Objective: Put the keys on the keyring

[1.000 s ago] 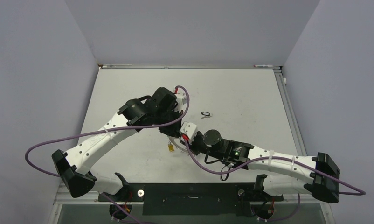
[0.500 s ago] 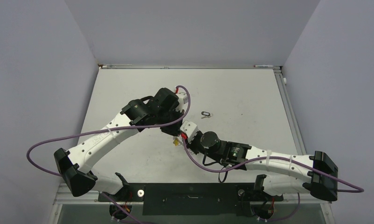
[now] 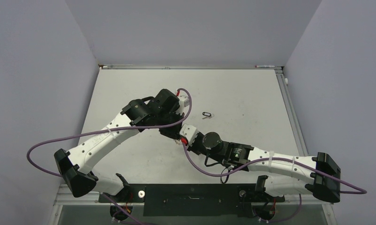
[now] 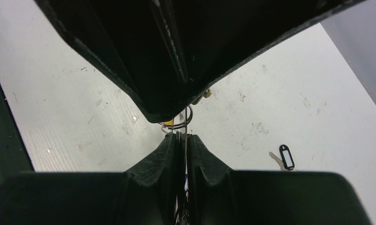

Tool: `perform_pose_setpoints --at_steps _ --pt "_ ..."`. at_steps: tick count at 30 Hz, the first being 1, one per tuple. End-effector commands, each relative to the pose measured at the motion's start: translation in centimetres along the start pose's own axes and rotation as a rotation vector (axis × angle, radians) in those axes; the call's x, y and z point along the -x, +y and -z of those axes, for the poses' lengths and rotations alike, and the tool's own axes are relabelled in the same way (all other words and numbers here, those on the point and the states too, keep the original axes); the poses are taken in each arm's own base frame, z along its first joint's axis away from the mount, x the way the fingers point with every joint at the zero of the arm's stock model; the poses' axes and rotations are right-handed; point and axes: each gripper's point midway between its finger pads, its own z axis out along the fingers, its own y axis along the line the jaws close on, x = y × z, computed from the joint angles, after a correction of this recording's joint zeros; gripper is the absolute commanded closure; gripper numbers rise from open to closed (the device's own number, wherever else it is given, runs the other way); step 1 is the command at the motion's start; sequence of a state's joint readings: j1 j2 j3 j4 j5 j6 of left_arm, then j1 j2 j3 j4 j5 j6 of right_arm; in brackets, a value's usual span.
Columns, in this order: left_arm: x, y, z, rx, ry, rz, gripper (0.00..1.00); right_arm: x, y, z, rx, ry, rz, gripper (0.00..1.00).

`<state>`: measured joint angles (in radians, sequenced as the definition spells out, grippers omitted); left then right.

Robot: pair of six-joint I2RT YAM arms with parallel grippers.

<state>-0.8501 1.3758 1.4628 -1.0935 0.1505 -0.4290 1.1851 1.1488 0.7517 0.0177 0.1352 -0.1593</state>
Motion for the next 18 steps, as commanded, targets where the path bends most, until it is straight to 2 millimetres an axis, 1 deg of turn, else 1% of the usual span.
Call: perform_pose_setpoints --at_steps 1,6,10,11,16,18 --pt "-0.1 0.2 1.7 0.008 0.013 -0.011 1.00 2.8 -1.6 0.6 -0.050 -0.098 0.011 0.95" --pt "0.0 -0.3 1.5 -0.018 0.014 -0.007 1.00 2.6 -1.0 0.1 -0.026 -0.092 0.011 0.95" --pt "0.2 -0.5 1.8 -0.024 0.011 -0.009 1.00 2.0 -0.5 -0.3 -0.008 -0.081 0.019 0.95" --pt "0.2 -0.5 1.9 -0.025 0.014 -0.009 1.00 1.8 -0.5 -0.4 -0.007 -0.077 0.021 0.92" --pt "0.1 -0.7 2.0 -0.031 0.017 -0.006 1.00 1.7 0.2 -0.6 0.024 -0.093 0.015 0.68" --pt "0.1 -0.7 2.0 -0.035 0.018 -0.004 1.00 2.1 0.5 -0.6 0.042 -0.112 0.016 0.65"
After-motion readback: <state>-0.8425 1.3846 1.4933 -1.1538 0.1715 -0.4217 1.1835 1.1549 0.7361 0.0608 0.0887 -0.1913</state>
